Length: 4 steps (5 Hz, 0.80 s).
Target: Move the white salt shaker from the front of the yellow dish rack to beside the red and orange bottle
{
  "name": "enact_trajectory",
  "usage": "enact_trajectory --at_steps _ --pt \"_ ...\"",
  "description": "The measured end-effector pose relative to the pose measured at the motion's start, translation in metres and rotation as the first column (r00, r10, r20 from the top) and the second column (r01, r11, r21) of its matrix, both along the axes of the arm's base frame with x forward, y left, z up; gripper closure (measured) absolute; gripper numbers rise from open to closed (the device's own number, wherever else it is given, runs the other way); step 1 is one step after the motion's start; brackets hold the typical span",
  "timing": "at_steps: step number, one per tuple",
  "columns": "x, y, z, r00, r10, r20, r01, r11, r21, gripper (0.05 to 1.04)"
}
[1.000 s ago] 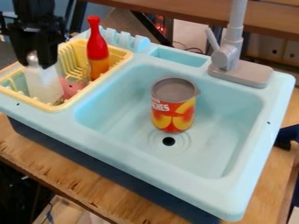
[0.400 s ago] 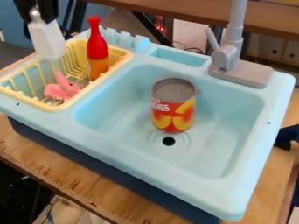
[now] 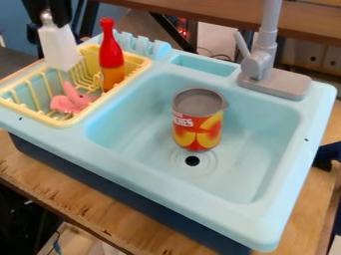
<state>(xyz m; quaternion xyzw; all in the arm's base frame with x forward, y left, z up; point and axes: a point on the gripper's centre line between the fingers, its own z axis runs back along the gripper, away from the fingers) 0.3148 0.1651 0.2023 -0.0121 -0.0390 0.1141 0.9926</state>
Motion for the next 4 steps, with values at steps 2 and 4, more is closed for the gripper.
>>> enact_trajectory --at_steps 2,4 --pt "0.011 -0.002 0.001 0.999 -0.021 0.032 0.022 1.000 -0.020 0.573" --pt "0.030 -0.017 -0.013 0.999 -0.050 -0.001 0.050 0.998 -0.040 0.573"
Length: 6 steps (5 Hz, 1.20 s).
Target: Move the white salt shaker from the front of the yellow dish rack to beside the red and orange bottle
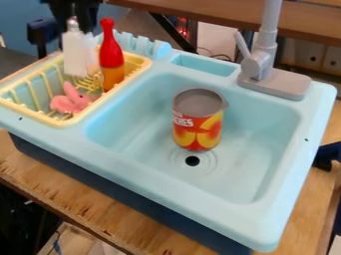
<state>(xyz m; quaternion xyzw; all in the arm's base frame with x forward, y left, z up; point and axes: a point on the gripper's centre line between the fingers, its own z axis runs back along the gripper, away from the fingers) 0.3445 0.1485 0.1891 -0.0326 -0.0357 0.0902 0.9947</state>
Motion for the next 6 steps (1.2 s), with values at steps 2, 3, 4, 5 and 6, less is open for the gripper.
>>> enact_trajectory --at_steps 2,3,4,5,6 --pt "0.008 -0.009 0.007 1.000 0.015 0.012 -0.015 1.000 0.013 0.573" --pt "0.013 -0.005 -0.007 0.999 0.017 -0.028 -0.016 0.999 0.035 0.573" --pt "0.014 0.000 -0.018 0.998 0.014 -0.060 -0.011 0.999 0.049 0.573" --pt "0.014 0.002 -0.023 0.997 0.008 -0.081 -0.004 0.999 0.052 0.573" --pt "0.017 0.003 -0.023 0.998 -0.014 -0.060 0.018 0.998 0.061 0.465"
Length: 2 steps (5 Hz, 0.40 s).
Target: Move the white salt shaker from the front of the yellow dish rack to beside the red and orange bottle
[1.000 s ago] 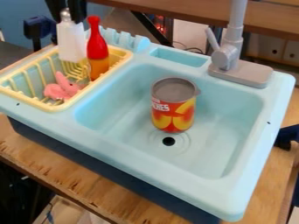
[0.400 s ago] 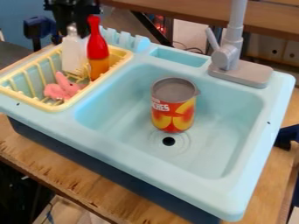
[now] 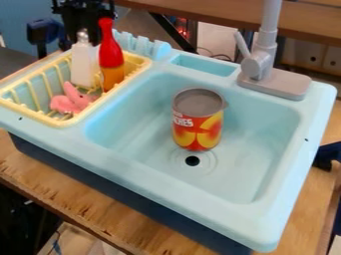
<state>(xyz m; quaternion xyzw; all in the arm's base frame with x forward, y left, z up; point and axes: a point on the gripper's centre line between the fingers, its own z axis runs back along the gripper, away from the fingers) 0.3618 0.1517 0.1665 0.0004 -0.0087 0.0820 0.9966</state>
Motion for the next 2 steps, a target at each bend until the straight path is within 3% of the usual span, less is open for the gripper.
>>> enact_trajectory --at_steps 1,2 --pt "0.000 -0.002 -0.007 1.000 -0.019 0.001 0.019 1.000 -0.018 0.167" --pt "-0.006 -0.007 0.008 0.999 -0.020 0.045 0.021 1.000 -0.018 0.066"
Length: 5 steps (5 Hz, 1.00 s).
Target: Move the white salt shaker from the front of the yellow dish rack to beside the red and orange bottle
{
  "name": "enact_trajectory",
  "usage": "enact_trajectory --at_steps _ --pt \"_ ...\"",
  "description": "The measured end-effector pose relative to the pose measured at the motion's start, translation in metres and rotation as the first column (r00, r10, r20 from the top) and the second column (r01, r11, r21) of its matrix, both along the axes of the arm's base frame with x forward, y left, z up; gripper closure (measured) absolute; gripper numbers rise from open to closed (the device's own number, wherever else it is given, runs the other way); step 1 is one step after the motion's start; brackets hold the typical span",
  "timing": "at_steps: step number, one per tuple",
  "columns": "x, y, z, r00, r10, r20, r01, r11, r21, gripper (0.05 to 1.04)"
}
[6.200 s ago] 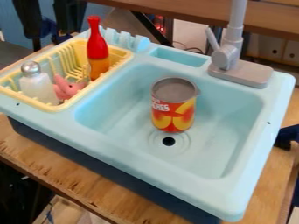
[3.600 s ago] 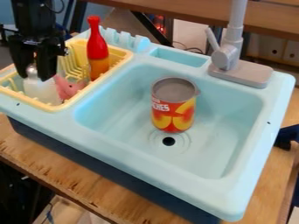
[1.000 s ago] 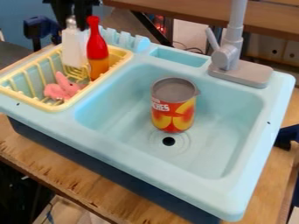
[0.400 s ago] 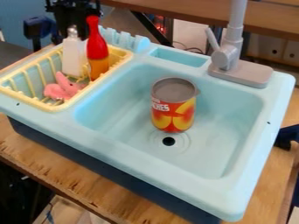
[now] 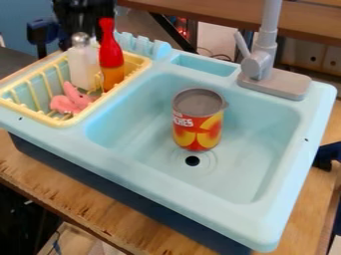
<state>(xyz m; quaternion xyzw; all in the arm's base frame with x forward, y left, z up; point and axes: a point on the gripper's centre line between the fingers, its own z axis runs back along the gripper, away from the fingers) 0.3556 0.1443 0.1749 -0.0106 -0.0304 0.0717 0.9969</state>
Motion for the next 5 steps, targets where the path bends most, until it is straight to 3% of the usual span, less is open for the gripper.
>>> enact_trajectory --at_steps 2,3,4,5 --pt "-0.024 0.007 0.029 0.996 0.045 0.076 -0.043 0.999 -0.028 0.075" --pt "-0.042 0.003 0.053 0.994 0.057 0.090 -0.058 0.998 0.010 0.075" --pt "-0.068 -0.010 0.062 1.000 0.024 -0.007 -0.023 0.998 0.052 0.075" --pt "-0.083 -0.051 0.048 0.989 -0.136 -0.050 0.136 0.991 -0.006 0.075"
